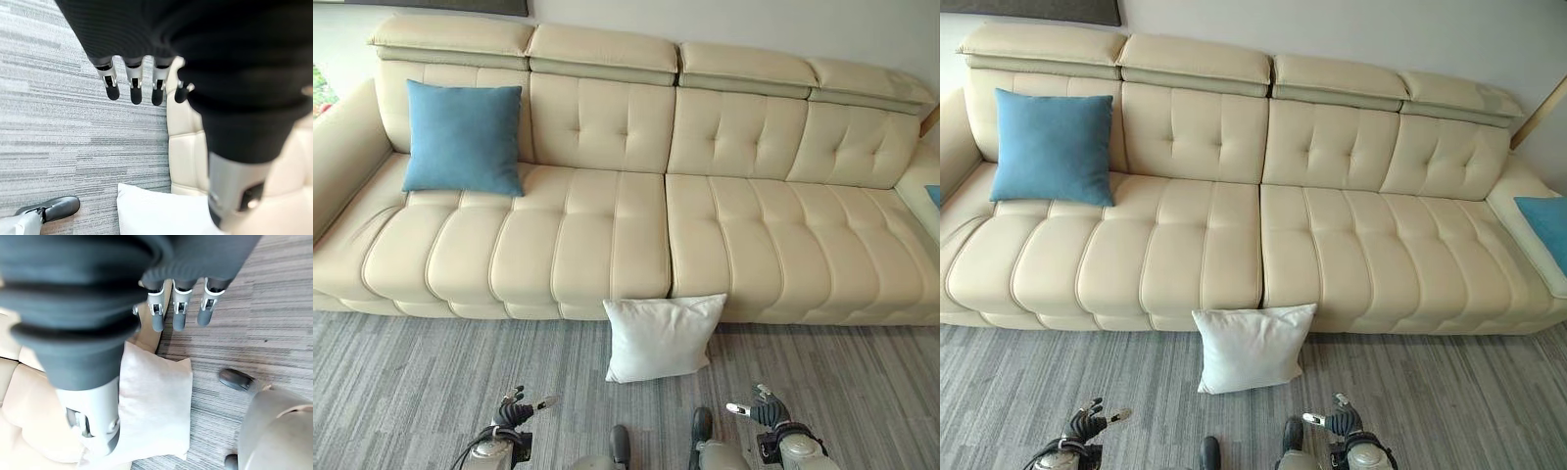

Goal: Pick up all the scattered cushions and arrange them neatly on the sofa.

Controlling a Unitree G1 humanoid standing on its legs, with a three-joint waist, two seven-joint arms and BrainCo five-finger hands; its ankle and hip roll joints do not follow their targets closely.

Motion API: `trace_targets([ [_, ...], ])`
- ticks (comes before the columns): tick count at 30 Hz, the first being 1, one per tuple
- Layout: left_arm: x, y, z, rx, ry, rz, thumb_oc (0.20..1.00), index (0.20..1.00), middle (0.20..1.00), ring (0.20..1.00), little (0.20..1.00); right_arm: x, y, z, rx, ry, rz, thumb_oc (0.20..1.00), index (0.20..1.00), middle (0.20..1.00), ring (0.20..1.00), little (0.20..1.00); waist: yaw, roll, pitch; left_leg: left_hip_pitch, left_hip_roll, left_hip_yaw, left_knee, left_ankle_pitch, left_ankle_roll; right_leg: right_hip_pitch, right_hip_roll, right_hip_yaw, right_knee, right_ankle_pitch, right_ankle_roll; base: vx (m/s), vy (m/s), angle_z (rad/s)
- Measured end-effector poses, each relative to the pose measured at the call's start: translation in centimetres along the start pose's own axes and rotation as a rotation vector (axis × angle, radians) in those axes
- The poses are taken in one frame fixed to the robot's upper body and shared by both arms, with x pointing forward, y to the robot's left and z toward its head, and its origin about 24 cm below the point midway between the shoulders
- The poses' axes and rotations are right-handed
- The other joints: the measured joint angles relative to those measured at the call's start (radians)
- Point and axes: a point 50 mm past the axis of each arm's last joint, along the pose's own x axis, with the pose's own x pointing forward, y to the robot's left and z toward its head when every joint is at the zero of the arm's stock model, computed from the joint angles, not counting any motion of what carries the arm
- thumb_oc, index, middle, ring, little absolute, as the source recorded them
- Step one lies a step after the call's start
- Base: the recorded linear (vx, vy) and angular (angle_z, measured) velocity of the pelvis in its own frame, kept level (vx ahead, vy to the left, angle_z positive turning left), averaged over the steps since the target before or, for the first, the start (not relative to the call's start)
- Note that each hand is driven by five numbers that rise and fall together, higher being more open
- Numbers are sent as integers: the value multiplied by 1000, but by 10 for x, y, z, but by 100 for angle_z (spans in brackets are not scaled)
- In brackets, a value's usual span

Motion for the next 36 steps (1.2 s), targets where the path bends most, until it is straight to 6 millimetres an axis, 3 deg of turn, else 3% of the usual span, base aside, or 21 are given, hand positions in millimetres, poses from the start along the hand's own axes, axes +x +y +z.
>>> trace_targets([
  [4, -2, -2, -6, -5, 13, -3, 1000, 1000, 1000, 1000, 1000, -4, -2, -16, 0, 57, -7, 1000, 1000, 1000, 1000, 1000, -13, -10, -13, 36, -2, -15, 0, -24, -19, 39, 8, 4, 39, 29, -8, 210, -237, 8],
  [8, -5, -5, -12, -13, 27, -11, 1000, 1000, 1000, 1000, 1000, -7, -5, -29, -5, 107, -17, 1000, 1000, 1000, 1000, 1000, -19, -20, -25, 59, 28, -42, 19, -39, -42, 162, 61, 4, 4, 29, -53, 82, -183, 19],
  [10, -3, -13, -5, -35, 3, -33, 1000, 1000, 1000, 1000, 1000, -2, -8, -17, -9, 69, -22, 1000, 1000, 1000, 1000, 1000, -19, -10, -13, -12, 62, -59, 152, -65, -83, 164, 87, -5, 4, 17, -83, 28, -79, 19],
  [12, 0, -20, 9, -51, -42, -51, 1000, 1000, 1000, 1000, 1000, 2, -12, -5, -23, 34, -30, 1000, 1000, 1000, 1000, 1000, -16, -30, 17, -128, 83, -94, 345, -99, -115, 172, 83, -26, 4, 7, -120, 88, 31, 19],
  [14, -1, -24, 11, -55, -54, -69, 1000, 1000, 1000, 1000, 1000, 3, -22, 3, -41, 3, -47, 1000, 1000, 1000, 1000, 1000, -22, -5, 26, -134, 195, -90, 224, -83, -153, 192, 120, -48, -2, -40, -147, 138, 118, 22],
  [15, -1, -26, 12, -54, -55, -74, 1000, 1000, 1000, 1000, 1000, 3, -32, 4, -60, 0, -67, 1000, 1000, 1000, 1000, 1000, -16, 25, 33, -127, 290, -92, 88, -39, -197, 187, 160, -44, -2, -45, -146, 222, 223, 0],
  [16, -2, -28, 9, -56, -44, -77, 1000, 1000, 1000, 1000, 1000, 3, -37, 7, -63, -7, -81, 1000, 1000, 1000, 1000, 1000, -20, 36, 37, -123, 328, -94, 25, -3, -217, 186, 177, -41, -2, -46, -145, 199, 209, -18],
  [20, -2, -34, 10, -61, -50, -93, 1000, 1000, 1000, 1000, 1000, -2, -43, -6, -88, 27, -88, 1000, 1000, 1000, 1000, 1000, -23, 54, 34, -68, 284, -89, 0, 38, -204, 196, 180, -47, -1, -50, -134, 90, 132, -5],
  [21, -2, -34, 11, -59, -53, -92, 1000, 1000, 1000, 1000, 1000, -2, -42, -7, -97, 32, -84, 1000, 1000, 1000, 1000, 1000, -24, 60, 36, -60, 273, -93, -7, 73, -206, 197, 177, -46, 4, -46, -120, 47, 80, -6],
  [26, -1, -24, 9, -39, -44, -69, 1000, 1000, 1000, 1000, 1000, -2, -22, -9, -97, 30, -29, 1000, 1000, 1000, 1000, 1000, -15, -6, 47, -62, 204, -75, -2, 80, -210, 191, 104, -34, 4, -24, -83, 26, 32, 0],
  [28, 1, -14, 2, -13, -3, -42, 1000, 1000, 1000, 1000, 1000, 2, -13, 5, -135, -13, 5, 1000, 1000, 1000, 1000, 1000, -11, -21, 51, -62, 188, -59, -2, 73, -199, 180, 86, -17, 4, -20, -69, 22, -2, -16],
  [31, 3, -16, 8, 21, -15, -54, 1000, 1000, 1000, 1000, 1000, 9, -12, 28, -163, -76, 8, 1000, 1000, 1000, 1000, 1000, -6, -13, 57, -71, 196, -39, -2, 72, -199, 158, 96, 6, 3, -20, -67, -63, -45, -20],
  [34, 9, -24, 31, 35, -75, -74, 1000, 1000, 1000, 1000, 1000, 16, -16, 41, -211, -87, -18, 1000, 1000, 1000, 1000, 1000, -7, -8, 83, -119, 209, -40, 14, 81, -207, 114, 110, 7, 4, -8, -74, -190, -29, -9],
  [36, 16, -31, 66, 40, -158, -77, 1000, 1000, 1000, 1000, 1000, 24, -25, 62, -223, -102, -68, 1000, 1000, 1000, 1000, 1000, -5, -1, 140, -203, 220, -42, 53, 89, -205, 44, 118, 8, 17, 10, -84, -256, -30, -3],
])
